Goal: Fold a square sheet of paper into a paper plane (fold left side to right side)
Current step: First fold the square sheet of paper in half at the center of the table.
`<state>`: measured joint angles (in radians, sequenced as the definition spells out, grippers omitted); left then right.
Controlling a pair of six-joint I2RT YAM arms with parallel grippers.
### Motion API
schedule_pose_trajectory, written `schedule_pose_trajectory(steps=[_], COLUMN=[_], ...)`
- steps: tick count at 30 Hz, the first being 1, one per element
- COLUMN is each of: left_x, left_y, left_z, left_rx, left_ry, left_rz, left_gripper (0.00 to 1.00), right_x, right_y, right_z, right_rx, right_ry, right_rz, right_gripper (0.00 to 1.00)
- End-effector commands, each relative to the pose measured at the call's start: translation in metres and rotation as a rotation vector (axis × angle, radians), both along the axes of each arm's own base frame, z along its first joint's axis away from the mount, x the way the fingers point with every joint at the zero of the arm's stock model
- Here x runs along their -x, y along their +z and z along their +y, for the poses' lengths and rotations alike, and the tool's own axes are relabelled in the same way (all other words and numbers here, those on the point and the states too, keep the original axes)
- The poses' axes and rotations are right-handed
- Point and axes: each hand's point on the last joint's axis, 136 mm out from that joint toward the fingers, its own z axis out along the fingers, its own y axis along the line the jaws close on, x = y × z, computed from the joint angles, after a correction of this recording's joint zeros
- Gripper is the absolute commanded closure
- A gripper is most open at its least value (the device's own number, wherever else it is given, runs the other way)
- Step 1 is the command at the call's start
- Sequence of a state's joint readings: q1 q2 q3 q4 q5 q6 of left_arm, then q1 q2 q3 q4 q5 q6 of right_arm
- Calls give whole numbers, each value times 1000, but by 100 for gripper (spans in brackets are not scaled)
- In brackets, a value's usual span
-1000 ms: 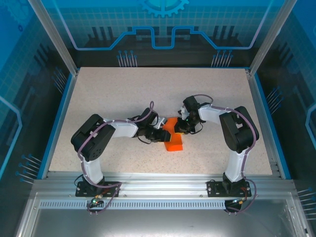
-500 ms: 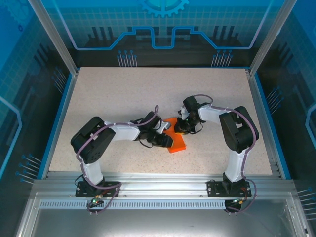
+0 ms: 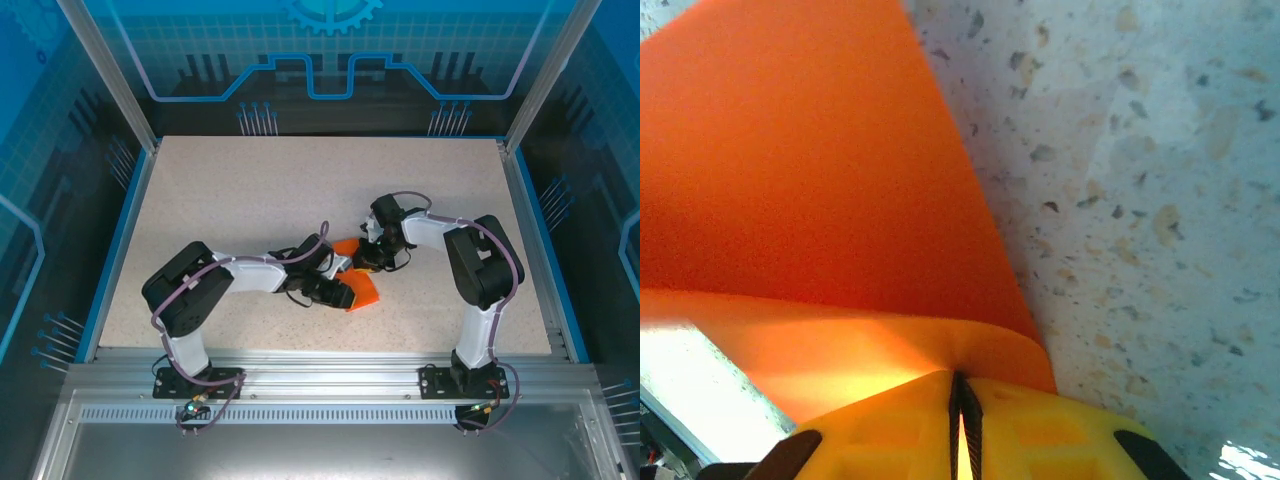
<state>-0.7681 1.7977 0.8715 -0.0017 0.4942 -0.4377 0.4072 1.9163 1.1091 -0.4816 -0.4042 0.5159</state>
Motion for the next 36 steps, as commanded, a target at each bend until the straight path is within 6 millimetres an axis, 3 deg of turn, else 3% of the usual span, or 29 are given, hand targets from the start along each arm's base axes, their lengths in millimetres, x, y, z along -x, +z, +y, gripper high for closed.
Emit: schedule_pose_trajectory(steps=[1,13,27,32,36], left_x=[14,31,41,36,13], left_y=[-2,-4,8,36,59], left_z=[-2,-11,-20,-13,4], left_rx=[-8,-19,10,62,113], left_ry=[-34,-75,-107,-82,16], left_rz=[12,6,-19,-77,-104], left_gripper=[57,56,55,54,53], right_x=[37,38,38,38,37], right_y=[-48,-49,-50,-48,-45], right_z=[-26,-26,-26,-25,-22], right_rx=[176,175,176,169,145], right_ry=[-1,-2,-2,1,-6], right_rz=[147,152,153,147,141], right_gripper=[86,86,86,86,86])
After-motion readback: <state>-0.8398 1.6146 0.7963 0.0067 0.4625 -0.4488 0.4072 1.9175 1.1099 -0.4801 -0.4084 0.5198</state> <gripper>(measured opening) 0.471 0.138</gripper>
